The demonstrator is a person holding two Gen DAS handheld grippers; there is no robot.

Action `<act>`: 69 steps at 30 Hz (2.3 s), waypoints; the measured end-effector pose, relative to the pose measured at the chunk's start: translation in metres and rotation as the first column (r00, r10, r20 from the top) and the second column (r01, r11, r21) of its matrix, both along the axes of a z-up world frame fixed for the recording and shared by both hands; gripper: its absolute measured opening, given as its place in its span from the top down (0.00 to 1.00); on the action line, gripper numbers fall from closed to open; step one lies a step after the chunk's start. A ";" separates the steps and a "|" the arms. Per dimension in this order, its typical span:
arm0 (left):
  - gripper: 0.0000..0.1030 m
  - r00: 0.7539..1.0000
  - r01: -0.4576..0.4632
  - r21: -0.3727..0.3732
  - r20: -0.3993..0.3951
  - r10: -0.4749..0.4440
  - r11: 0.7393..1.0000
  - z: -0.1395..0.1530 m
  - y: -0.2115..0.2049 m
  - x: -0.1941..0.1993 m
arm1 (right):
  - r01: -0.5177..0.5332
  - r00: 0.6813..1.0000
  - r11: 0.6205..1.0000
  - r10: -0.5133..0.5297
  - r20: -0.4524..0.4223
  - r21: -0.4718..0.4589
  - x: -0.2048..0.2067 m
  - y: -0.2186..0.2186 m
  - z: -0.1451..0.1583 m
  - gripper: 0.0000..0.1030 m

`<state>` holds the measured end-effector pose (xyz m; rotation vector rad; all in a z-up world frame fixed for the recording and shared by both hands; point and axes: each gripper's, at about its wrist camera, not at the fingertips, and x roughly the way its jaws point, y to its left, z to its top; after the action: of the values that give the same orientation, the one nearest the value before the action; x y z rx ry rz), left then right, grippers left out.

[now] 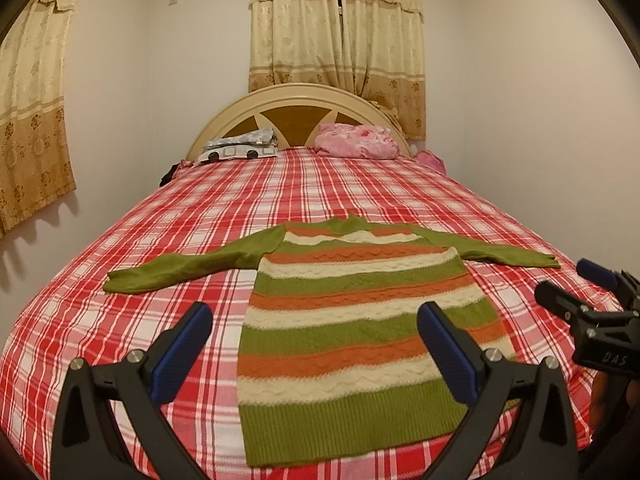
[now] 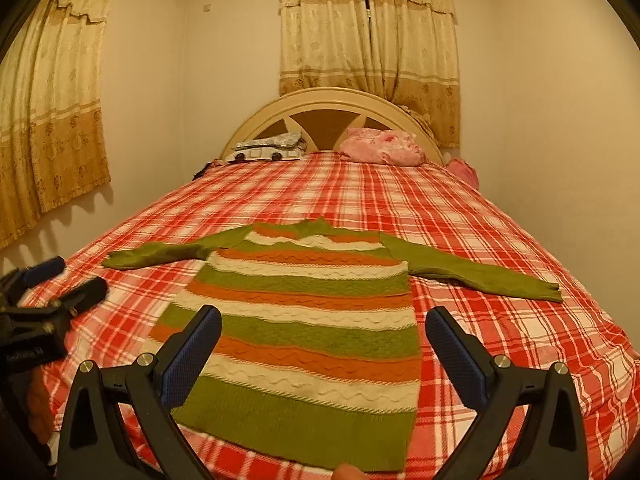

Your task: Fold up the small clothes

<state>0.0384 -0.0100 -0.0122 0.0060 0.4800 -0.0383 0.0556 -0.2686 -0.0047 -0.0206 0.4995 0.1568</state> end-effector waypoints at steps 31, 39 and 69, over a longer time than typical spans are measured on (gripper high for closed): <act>0.00 0.989 0.062 0.101 -0.138 -0.048 0.993 -0.073 -0.039 0.206 | 0.405 0.875 0.909 -0.418 -0.246 -0.104 0.213 -0.246 -0.097 0.01; 0.00 0.981 0.039 0.083 -0.193 -0.022 0.996 -0.095 -0.036 0.223 | 0.565 0.771 0.819 -0.567 -0.291 -0.098 0.243 -0.349 -0.112 0.01; 0.00 0.968 0.062 0.048 -0.246 -0.049 0.997 -0.108 -0.031 0.236 | 0.517 0.815 0.843 -0.432 -0.388 0.148 0.289 -0.400 -0.117 0.92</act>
<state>0.2744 -0.0414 -0.1199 0.0694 0.7284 -0.0815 0.3451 -0.6688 -0.1215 0.3858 0.8146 -0.2845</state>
